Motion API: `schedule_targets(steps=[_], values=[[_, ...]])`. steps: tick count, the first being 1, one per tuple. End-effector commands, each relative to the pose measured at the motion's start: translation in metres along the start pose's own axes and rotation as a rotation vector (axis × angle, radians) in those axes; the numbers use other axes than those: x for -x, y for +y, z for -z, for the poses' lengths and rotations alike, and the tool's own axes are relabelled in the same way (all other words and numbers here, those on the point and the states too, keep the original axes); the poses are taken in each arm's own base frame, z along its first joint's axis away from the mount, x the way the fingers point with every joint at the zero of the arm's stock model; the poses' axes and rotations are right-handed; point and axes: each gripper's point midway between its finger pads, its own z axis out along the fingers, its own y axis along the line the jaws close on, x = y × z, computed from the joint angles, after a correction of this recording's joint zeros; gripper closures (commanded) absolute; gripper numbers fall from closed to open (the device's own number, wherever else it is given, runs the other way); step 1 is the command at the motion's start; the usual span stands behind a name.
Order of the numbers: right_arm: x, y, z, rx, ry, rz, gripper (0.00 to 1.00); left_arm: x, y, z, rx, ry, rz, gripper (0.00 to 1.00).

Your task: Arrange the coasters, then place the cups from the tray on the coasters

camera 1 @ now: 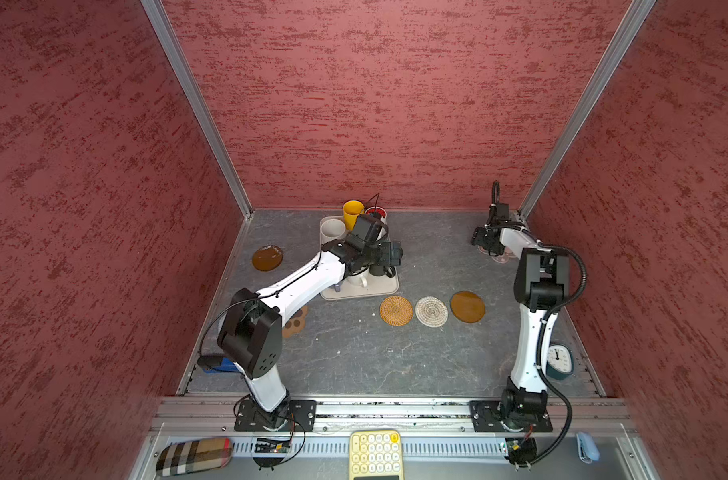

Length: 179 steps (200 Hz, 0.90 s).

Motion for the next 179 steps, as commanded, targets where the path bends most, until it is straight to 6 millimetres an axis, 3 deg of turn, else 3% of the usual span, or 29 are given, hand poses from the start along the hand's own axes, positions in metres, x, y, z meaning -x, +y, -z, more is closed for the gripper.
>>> schedule_targets(steps=[1, 35, 97, 125, 179], values=[[0.0, -0.011, 0.004, -0.032, 0.026, -0.027, 0.23, 0.008, -0.003, 0.008, -0.008, -0.051, 0.008, 0.01], [0.024, -0.019, -0.003, -0.024, 0.018, -0.082, 0.23, 0.008, 0.001, 0.008, 0.011, -0.054, 0.003, 0.0], [0.087, -0.042, -0.003, 0.03, -0.089, -0.209, 0.23, 0.022, 0.011, -0.001, 0.04, -0.046, -0.013, 0.0], [0.095, -0.058, -0.016, 0.014, -0.07, -0.249, 0.23, 0.022, 0.017, -0.01, 0.05, -0.026, -0.014, 0.0], [0.099, -0.069, -0.029, 0.072, -0.079, -0.371, 0.24, 0.027, 0.02, -0.025, 0.04, -0.007, -0.011, 0.0]])
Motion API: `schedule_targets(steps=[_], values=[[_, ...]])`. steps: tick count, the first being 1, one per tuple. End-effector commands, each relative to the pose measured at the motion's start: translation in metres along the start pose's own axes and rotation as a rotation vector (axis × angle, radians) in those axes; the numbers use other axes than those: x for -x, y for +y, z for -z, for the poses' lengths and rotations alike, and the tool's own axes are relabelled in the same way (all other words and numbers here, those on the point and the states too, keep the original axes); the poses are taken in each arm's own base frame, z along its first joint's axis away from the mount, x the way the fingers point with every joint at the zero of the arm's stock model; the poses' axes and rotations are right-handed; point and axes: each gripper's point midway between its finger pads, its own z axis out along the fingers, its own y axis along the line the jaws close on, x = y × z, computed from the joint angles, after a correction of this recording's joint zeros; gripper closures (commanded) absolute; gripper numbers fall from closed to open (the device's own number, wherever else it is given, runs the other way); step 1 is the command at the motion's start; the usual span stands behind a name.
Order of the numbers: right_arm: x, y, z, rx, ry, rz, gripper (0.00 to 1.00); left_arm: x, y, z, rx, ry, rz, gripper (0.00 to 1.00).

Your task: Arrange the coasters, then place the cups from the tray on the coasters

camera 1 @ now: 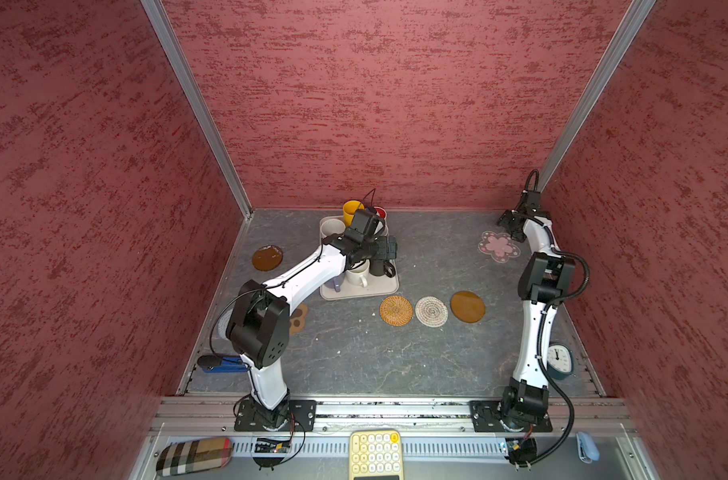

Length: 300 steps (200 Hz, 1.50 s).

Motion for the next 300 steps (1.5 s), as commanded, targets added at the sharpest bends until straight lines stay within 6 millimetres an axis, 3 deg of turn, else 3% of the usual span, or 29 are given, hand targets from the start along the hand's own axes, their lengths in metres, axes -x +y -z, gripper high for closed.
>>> schedule_targets(steps=[1, 79, 142, 226, 300], values=[[-0.002, -0.002, -0.005, 0.032, 0.023, -0.075, 0.24, 0.01, -0.004, -0.003, -0.021, -0.004, -0.018, 0.01], [-0.028, 0.005, -0.023, 0.081, 0.11, -0.094, 0.24, 0.015, -0.008, -0.005, -0.044, 0.003, -0.013, 0.0], [-0.052, 0.017, -0.018, -0.044, 0.116, 0.109, 0.26, 0.013, -0.009, 0.007, -0.053, -0.015, -0.001, 0.0], [-0.089, 0.032, -0.011, -0.169, 0.152, 0.354, 0.26, -0.006, -0.002, 0.03, -0.053, -0.035, 0.023, 0.0], [-0.11, 0.009, 0.002, -0.245, 0.176, 0.411, 0.26, -0.024, -0.001, 0.044, -0.055, -0.049, 0.028, 0.0]])
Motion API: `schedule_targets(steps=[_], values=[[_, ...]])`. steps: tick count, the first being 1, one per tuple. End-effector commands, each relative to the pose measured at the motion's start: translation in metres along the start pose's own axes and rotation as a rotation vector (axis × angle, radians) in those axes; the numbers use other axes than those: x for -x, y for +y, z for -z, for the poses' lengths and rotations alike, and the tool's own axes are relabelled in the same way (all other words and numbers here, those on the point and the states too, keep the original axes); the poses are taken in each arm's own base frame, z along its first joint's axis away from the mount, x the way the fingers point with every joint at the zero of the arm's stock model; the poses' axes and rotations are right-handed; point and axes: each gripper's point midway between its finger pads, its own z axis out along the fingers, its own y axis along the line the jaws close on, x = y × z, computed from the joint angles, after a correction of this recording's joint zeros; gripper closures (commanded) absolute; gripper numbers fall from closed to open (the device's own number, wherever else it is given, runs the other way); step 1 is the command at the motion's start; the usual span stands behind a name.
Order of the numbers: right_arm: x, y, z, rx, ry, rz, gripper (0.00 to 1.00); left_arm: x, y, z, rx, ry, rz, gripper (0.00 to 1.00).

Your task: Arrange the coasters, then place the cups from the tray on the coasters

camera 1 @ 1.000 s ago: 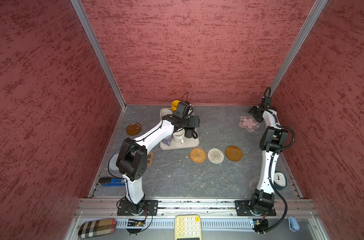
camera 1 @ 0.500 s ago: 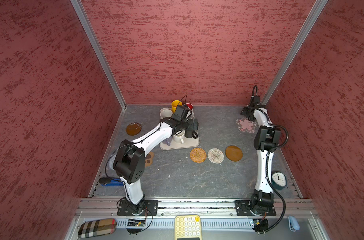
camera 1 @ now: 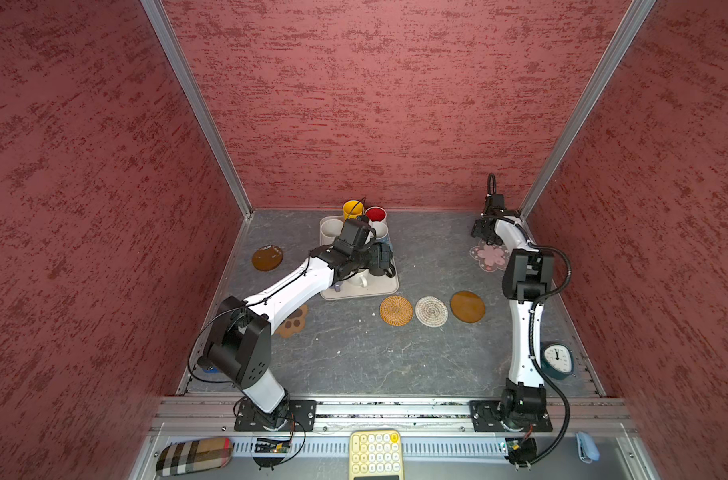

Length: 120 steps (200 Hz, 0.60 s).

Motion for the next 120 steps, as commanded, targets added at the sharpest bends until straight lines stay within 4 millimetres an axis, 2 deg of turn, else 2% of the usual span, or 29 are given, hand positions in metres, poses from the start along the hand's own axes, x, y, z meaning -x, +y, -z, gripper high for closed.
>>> schedule_targets(steps=[1, 120], values=[[-0.036, -0.019, -0.007, -0.081, 0.103, 0.066, 0.26, 0.004, -0.004, 0.008, -0.01, -0.04, 0.006, 0.0], [-0.075, -0.029, 0.006, -0.073, 0.143, 0.036, 0.25, -0.015, -0.01, 0.018, -0.03, -0.053, 0.01, 0.0]])
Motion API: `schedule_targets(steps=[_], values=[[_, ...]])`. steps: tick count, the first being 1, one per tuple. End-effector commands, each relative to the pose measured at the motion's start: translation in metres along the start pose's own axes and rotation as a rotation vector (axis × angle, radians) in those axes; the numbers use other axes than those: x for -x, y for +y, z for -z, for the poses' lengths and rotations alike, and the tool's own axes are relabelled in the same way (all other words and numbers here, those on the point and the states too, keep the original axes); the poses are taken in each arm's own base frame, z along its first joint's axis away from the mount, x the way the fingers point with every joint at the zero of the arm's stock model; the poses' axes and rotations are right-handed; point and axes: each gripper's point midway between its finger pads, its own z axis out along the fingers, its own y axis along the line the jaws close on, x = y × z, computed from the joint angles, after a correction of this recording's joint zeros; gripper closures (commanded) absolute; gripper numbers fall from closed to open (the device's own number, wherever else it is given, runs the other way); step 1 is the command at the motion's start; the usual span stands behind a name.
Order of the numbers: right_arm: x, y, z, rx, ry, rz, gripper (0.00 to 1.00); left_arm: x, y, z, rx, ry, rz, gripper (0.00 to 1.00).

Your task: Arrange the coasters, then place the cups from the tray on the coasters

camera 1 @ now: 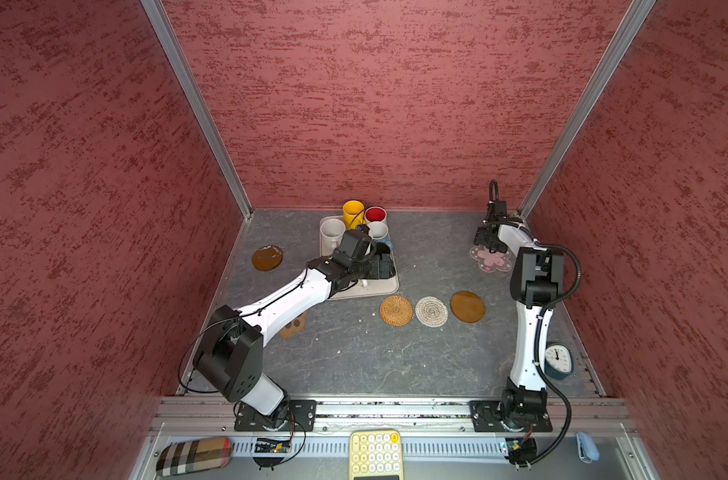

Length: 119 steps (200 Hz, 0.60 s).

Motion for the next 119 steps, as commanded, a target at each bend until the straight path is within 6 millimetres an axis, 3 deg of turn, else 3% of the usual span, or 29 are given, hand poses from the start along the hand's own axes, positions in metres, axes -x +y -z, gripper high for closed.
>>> schedule_targets(steps=[1, 57, 119], values=[[-0.045, -0.013, -0.012, -0.045, 0.13, 0.029, 0.25, 0.009, -0.005, 0.009, -0.014, -0.049, 0.006, 0.0], [-0.052, -0.021, -0.001, -0.064, 0.11, 0.035, 0.26, 0.004, -0.008, 0.011, -0.021, -0.049, 0.002, 0.0], [-0.012, -0.009, 0.017, -0.004, 0.02, 0.069, 0.27, 0.001, -0.001, 0.008, 0.0, -0.049, 0.005, 0.0]])
